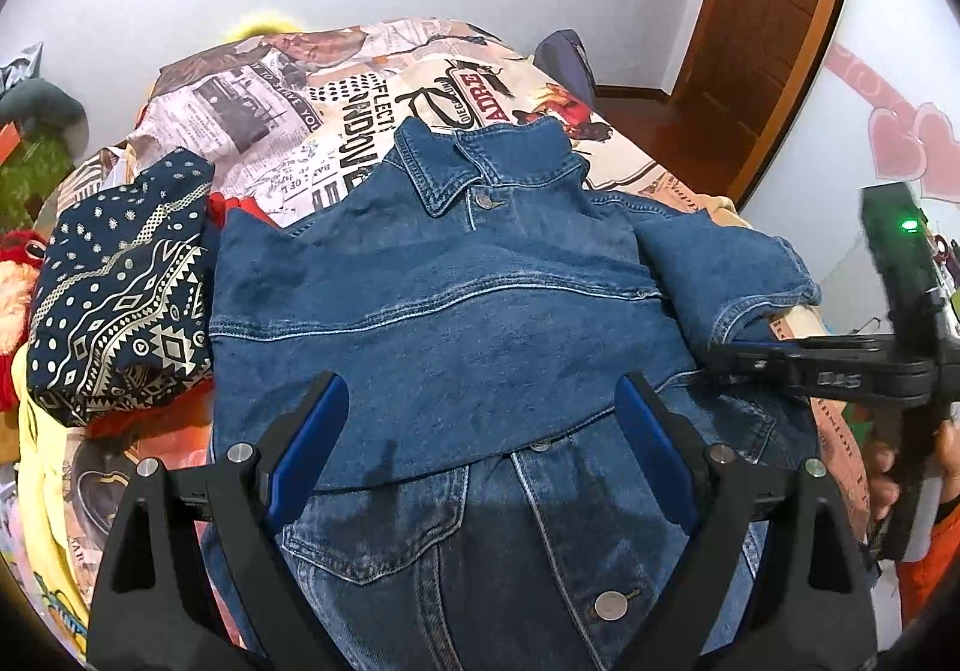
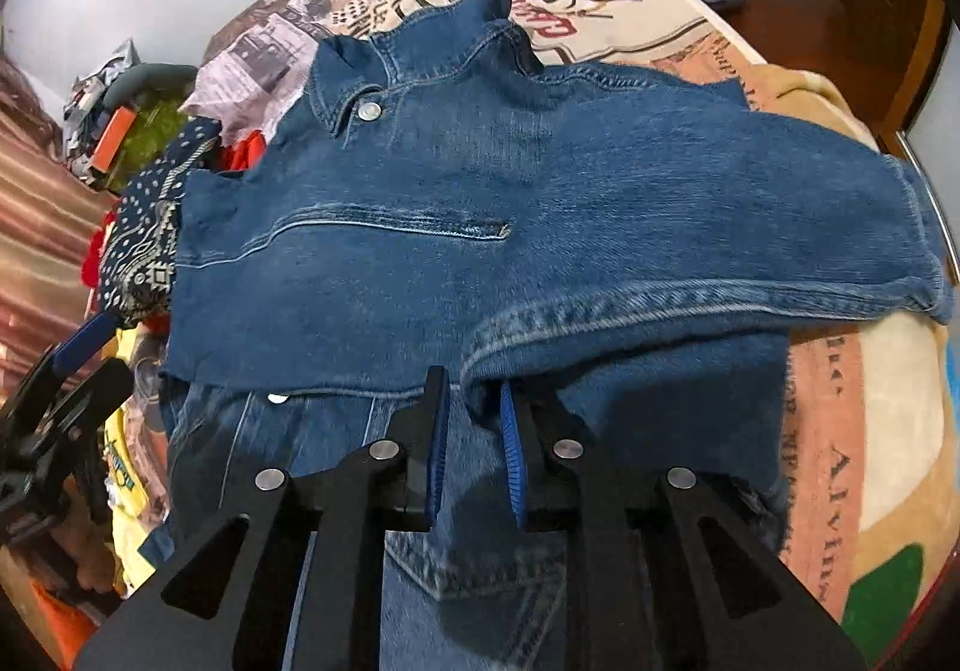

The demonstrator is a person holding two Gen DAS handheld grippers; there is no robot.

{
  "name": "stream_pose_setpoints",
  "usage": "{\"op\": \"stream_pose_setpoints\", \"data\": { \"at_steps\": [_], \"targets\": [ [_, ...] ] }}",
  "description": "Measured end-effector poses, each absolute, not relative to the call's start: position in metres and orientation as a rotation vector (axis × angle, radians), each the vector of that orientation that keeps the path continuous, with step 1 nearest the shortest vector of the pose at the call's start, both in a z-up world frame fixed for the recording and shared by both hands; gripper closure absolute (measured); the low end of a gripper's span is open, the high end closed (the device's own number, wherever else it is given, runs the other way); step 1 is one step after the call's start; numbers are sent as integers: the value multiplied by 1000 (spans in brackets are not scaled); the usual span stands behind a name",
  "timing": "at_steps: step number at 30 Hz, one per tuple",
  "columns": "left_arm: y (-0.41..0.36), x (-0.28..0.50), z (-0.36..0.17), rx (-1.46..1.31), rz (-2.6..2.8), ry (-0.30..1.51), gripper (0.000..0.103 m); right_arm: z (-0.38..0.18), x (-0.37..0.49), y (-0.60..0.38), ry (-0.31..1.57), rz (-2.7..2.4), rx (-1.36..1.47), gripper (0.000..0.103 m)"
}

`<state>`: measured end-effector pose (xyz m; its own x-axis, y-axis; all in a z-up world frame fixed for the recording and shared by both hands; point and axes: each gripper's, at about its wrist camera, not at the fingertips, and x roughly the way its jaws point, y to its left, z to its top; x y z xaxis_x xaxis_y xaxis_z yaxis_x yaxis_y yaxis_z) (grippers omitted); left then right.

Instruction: Fold large clothes

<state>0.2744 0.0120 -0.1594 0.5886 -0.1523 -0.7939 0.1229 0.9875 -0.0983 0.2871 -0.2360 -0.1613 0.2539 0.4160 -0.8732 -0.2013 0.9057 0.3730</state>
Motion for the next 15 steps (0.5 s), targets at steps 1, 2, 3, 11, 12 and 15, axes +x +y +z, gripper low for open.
{"op": "stream_pose_setpoints", "data": {
  "at_steps": [1,2,3,11,12,15],
  "targets": [
    [12,274,-159,-37,-161,927,13,-155,283,-245,1228,417,211,74],
    [12,274,-159,-39,-162,926,13,-149,280,-253,1204,405,224,65],
    [11,274,-159,-40,-163,926,13,-145,280,-256,1187,393,234,62],
    [2,280,-161,-45,-174,932,13,-141,287,-328,1105,219,431,57],
    [1,280,-162,-45,-175,934,13,-146,289,-335,1117,195,452,57],
    [-2,282,-164,-48,-177,941,13,-170,299,-354,1165,133,500,57]
  ]
}}
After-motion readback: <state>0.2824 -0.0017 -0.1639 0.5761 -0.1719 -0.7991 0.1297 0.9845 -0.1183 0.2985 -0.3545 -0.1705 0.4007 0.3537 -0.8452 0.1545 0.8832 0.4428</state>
